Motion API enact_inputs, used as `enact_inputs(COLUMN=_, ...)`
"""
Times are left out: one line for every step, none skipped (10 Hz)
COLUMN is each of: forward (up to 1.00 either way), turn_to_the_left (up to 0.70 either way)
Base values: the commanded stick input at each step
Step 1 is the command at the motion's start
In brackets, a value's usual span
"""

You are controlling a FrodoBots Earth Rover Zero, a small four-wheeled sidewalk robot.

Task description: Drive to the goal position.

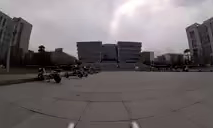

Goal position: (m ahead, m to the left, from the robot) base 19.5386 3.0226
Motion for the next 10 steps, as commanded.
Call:
enact_inputs(forward=0.70, turn_to_the_left=0.00)
enact_inputs(forward=0.70, turn_to_the_left=0.00)
enact_inputs(forward=0.70, turn_to_the_left=0.00)
enact_inputs(forward=0.70, turn_to_the_left=0.00)
enact_inputs(forward=0.70, turn_to_the_left=0.00)
enact_inputs(forward=0.70, turn_to_the_left=0.00)
enact_inputs(forward=0.70, turn_to_the_left=0.00)
enact_inputs(forward=0.70, turn_to_the_left=0.00)
enact_inputs(forward=0.70, turn_to_the_left=0.00)
enact_inputs(forward=0.70, turn_to_the_left=0.00)
